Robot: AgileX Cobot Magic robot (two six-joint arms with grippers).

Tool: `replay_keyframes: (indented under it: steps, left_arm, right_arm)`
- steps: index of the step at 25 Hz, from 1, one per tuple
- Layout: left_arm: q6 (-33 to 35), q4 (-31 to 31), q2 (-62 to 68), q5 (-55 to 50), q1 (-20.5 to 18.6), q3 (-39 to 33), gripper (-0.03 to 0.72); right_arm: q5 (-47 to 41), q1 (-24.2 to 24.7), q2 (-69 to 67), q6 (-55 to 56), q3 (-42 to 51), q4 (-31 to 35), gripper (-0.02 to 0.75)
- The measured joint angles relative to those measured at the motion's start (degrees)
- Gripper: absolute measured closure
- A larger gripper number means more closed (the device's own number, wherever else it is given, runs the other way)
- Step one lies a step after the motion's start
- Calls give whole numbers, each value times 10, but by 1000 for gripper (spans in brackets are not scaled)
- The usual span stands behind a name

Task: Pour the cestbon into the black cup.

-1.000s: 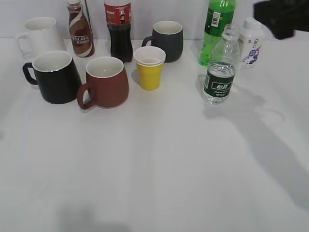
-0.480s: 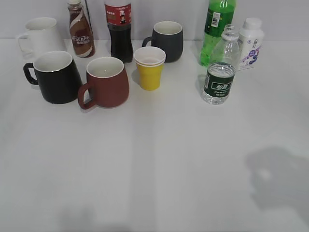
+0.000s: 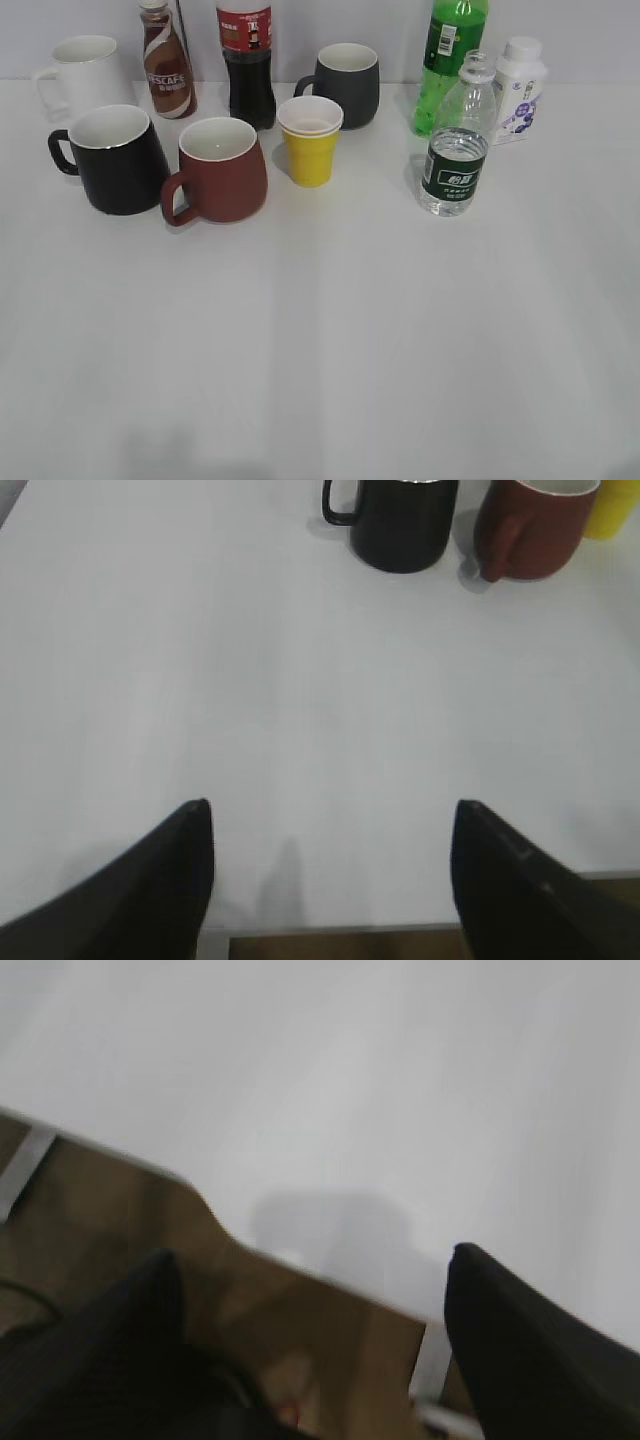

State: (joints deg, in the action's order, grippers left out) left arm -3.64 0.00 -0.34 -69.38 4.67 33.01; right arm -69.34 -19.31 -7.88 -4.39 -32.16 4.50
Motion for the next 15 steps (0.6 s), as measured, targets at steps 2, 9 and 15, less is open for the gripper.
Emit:
replay_keyframes:
  steps: [2, 9, 15]
  left_arm:
    - [2, 0, 0, 21, 0, -6, 133]
    - [12, 3, -1, 79, 0, -28, 139]
    - [14, 3, -1, 81, 0, -29, 179]
  right_arm:
    - [19, 0, 45, 0, 7, -2, 138]
    - [87, 0, 84, 3, 33, -16, 142]
    - [96, 0, 84, 5, 33, -16, 144]
